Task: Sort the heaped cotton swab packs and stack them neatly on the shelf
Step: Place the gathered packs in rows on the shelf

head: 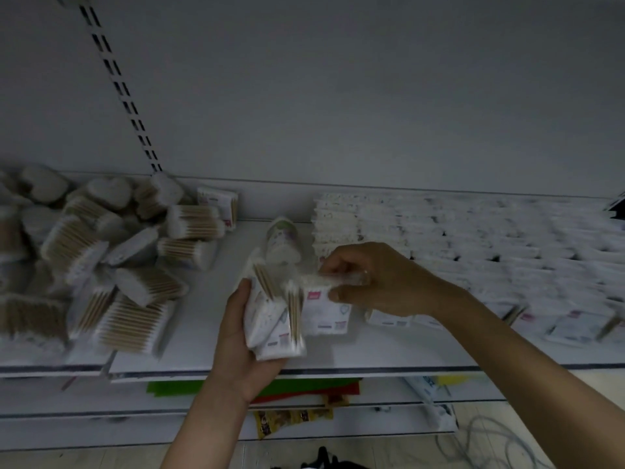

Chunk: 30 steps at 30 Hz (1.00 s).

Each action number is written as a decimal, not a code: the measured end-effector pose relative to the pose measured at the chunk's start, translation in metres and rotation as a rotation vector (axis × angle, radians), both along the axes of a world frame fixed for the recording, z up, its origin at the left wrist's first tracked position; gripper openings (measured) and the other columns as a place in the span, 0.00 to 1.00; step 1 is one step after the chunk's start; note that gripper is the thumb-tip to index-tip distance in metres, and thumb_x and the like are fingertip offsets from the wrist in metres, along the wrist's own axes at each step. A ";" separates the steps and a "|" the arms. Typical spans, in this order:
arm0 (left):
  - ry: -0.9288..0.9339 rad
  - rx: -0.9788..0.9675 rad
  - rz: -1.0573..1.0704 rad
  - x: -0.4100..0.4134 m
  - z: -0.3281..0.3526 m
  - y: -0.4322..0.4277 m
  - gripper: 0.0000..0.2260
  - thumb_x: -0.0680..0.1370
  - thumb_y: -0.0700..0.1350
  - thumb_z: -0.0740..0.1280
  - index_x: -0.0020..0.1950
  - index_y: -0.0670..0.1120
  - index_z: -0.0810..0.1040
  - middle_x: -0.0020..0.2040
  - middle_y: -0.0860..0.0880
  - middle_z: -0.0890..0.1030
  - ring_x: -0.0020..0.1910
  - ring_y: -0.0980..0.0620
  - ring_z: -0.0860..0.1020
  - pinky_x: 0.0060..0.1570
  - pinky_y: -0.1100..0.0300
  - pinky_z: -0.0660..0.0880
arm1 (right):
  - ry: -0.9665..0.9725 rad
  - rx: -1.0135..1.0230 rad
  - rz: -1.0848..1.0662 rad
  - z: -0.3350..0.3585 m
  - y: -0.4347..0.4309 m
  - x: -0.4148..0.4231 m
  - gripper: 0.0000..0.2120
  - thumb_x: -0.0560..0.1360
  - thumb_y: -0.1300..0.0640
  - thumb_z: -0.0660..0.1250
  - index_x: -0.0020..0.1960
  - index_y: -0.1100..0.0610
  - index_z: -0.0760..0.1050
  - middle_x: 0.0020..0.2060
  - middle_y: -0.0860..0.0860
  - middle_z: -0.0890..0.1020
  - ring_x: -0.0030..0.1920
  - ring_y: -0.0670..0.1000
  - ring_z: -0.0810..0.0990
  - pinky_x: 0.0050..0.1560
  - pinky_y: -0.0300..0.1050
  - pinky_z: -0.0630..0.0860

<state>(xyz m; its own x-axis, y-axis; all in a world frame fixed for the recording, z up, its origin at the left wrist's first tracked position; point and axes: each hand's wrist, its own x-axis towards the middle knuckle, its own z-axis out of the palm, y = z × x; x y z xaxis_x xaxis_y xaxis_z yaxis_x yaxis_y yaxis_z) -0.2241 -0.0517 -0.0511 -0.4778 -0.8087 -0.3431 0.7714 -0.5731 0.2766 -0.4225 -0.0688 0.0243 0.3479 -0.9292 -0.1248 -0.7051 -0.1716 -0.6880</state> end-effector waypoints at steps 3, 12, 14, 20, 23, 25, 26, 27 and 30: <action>0.024 0.000 0.037 0.005 -0.005 -0.003 0.41 0.52 0.50 0.85 0.64 0.46 0.80 0.63 0.44 0.79 0.59 0.46 0.80 0.61 0.43 0.71 | -0.004 -0.067 -0.065 0.008 -0.001 -0.010 0.11 0.71 0.61 0.72 0.50 0.50 0.77 0.45 0.43 0.80 0.43 0.37 0.77 0.41 0.32 0.74; -0.109 -0.018 0.187 0.013 -0.012 -0.001 0.34 0.47 0.49 0.86 0.52 0.49 0.86 0.58 0.46 0.82 0.54 0.48 0.82 0.48 0.48 0.81 | 0.527 -0.424 -0.150 -0.016 -0.023 -0.002 0.10 0.71 0.56 0.68 0.52 0.50 0.75 0.46 0.46 0.82 0.48 0.50 0.79 0.51 0.42 0.55; -0.110 -0.020 0.176 0.015 -0.012 0.004 0.24 0.54 0.46 0.84 0.49 0.49 0.86 0.58 0.46 0.83 0.53 0.48 0.83 0.46 0.51 0.81 | 0.612 -0.451 -0.147 -0.018 -0.026 0.001 0.11 0.72 0.55 0.67 0.54 0.49 0.74 0.48 0.47 0.80 0.49 0.50 0.78 0.51 0.43 0.55; -0.109 0.050 0.247 0.013 -0.015 0.017 0.49 0.42 0.43 0.86 0.63 0.46 0.78 0.58 0.45 0.82 0.55 0.48 0.81 0.50 0.52 0.80 | 0.871 -0.478 -0.099 -0.029 -0.030 0.004 0.13 0.73 0.56 0.65 0.58 0.51 0.73 0.53 0.50 0.76 0.53 0.53 0.75 0.53 0.46 0.54; -0.124 0.038 0.232 0.011 -0.016 0.023 0.50 0.42 0.44 0.86 0.64 0.47 0.76 0.59 0.45 0.82 0.58 0.47 0.79 0.54 0.52 0.79 | 0.907 -0.510 -0.078 -0.030 -0.022 0.001 0.14 0.73 0.56 0.65 0.59 0.52 0.74 0.52 0.50 0.77 0.53 0.53 0.75 0.54 0.45 0.53; -0.135 0.004 0.213 0.008 -0.016 0.027 0.47 0.43 0.44 0.86 0.62 0.48 0.78 0.58 0.44 0.82 0.58 0.46 0.80 0.52 0.52 0.80 | 0.740 -0.662 -0.106 -0.028 -0.014 -0.004 0.12 0.74 0.54 0.66 0.57 0.53 0.77 0.49 0.51 0.80 0.50 0.55 0.78 0.53 0.46 0.57; -0.141 -0.031 0.194 0.007 -0.015 0.030 0.43 0.45 0.44 0.86 0.59 0.47 0.79 0.58 0.44 0.82 0.57 0.46 0.81 0.49 0.52 0.81 | 0.532 -0.677 -0.135 -0.023 -0.007 -0.005 0.11 0.75 0.52 0.66 0.56 0.53 0.78 0.47 0.51 0.81 0.48 0.54 0.79 0.53 0.47 0.61; -0.148 -0.089 0.167 0.004 -0.013 0.033 0.39 0.47 0.43 0.86 0.57 0.46 0.81 0.57 0.43 0.82 0.56 0.46 0.81 0.46 0.53 0.81 | 0.277 -0.569 -0.146 -0.015 0.001 -0.005 0.11 0.76 0.50 0.67 0.57 0.51 0.78 0.46 0.49 0.82 0.46 0.51 0.80 0.52 0.45 0.66; -0.231 -0.274 0.057 -0.007 -0.006 0.043 0.30 0.55 0.44 0.84 0.56 0.44 0.83 0.59 0.40 0.81 0.58 0.43 0.80 0.51 0.52 0.79 | -0.133 -0.062 -0.001 0.001 0.026 -0.002 0.18 0.73 0.48 0.70 0.61 0.45 0.74 0.49 0.40 0.80 0.46 0.38 0.79 0.49 0.29 0.71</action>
